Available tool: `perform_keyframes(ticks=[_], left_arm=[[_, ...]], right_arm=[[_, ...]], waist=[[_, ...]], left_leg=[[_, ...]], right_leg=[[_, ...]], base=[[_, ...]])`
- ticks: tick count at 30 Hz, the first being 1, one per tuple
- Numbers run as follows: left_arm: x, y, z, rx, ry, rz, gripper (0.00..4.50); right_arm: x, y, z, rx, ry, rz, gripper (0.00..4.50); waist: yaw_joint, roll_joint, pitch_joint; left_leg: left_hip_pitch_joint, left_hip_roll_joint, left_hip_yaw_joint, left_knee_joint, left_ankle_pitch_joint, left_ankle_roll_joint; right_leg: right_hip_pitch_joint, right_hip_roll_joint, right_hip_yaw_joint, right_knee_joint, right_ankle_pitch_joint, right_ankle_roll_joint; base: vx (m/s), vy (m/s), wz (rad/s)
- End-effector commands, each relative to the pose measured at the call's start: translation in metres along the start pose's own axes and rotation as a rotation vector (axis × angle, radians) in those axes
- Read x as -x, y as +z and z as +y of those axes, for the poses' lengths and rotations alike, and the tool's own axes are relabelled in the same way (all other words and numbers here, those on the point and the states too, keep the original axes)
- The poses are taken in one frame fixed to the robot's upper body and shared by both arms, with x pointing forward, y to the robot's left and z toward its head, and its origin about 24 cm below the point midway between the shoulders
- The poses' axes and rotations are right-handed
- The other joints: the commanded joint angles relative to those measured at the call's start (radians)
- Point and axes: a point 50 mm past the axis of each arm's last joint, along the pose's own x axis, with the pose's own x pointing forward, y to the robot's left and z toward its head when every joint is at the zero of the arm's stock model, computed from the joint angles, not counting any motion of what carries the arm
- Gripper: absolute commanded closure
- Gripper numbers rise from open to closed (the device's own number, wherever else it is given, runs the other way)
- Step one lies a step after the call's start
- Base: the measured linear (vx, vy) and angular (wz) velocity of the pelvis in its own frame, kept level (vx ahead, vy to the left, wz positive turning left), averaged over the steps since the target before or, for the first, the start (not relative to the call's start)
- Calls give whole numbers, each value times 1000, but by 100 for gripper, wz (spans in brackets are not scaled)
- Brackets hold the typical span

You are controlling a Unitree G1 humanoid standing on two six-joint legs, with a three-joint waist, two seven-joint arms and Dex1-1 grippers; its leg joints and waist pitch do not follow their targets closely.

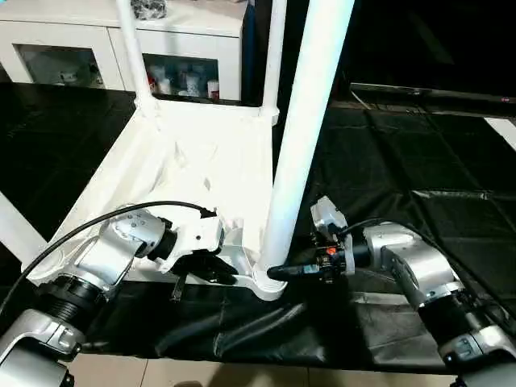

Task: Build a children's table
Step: Rotate leg to tighten

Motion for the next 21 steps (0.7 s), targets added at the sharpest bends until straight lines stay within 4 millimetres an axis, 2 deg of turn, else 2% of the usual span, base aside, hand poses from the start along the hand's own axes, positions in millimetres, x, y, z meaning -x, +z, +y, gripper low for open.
perform_keyframes(ticks=[1,4,6,9,10,14,15,16,17,19,20,21], left_arm=[[-15,-2,-5,-3,-58,32,450],[-17,0,2,26,4,9,450],[-20,2,9,67,64,-13,450],[-27,10,19,145,139,-76,450],[-30,15,23,175,171,-112,450],[-40,33,40,251,298,-211,450],[-43,37,44,271,334,-225,450],[-45,41,48,293,370,-238,450],[-48,44,51,312,391,-249,450],[-50,46,53,326,402,-257,450],[-53,49,55,341,426,-261,450],[-55,52,57,349,443,-263,450]], right_arm=[[0,4,0,15,25,5,223],[-1,2,2,3,32,-3,242],[-1,0,4,-8,28,-14,245],[-3,-4,5,-30,-37,-49,247],[-5,-7,4,-42,-92,-56,247],[-18,-12,-6,-116,-336,-95,251],[-23,-12,-8,-139,-383,-112,251],[-28,-12,-9,-166,-430,-128,252],[-33,-11,-10,-195,-463,-142,253],[-38,-9,-11,-214,-488,-156,254],[-46,-6,-15,-250,-544,-170,254],[-54,-4,-18,-275,-600,-175,254]], waist=[[-7,8,-61],[-7,8,-60],[-1,9,-56],[2,8,-54],[-1,4,-53],[-14,1,-51],[-21,-2,-49],[-30,1,-50],[-37,-1,-52],[-43,0,-54],[-47,0,-55],[-52,5,-54]], left_leg=[[5,-6,21,-74,-235,-3],[6,-5,21,-74,-247,-5],[16,-5,25,-73,-278,-3],[15,-6,24,-76,-297,-5],[12,-8,22,-78,-311,-10],[8,-14,19,-81,-328,-17],[0,-18,15,-83,-323,-24],[-2,-21,13,-83,-323,-28],[-6,-23,10,-83,-316,-28],[-11,-21,6,-86,-307,-18],[-7,-20,6,-84,-312,-10],[-5,-21,7,-83,-312,-8]], right_leg=[[47,-44,18,-61,-200,-228],[45,-44,18,-64,-220,-222],[36,-43,19,-72,-266,-219],[37,-46,19,-77,-321,-204],[40,-47,17,-82,-372,-183],[39,-48,12,-91,-465,-139],[41,-49,7,-95,-510,-114],[41,-52,4,-101,-558,-88],[43,-53,1,-106,-583,-68],[44,-55,1,-107,-557,-66],[40,-54,1,-108,-528,-77],[35,-51,4,-103,-492,-99]], base=[[0,0,0],[0,0,0],[0,0,0],[0,0,0],[0,0,0],[0,0,0],[-50,13,-10],[0,0,0],[0,0,0],[0,0,0],[0,0,0],[0,0,0]])
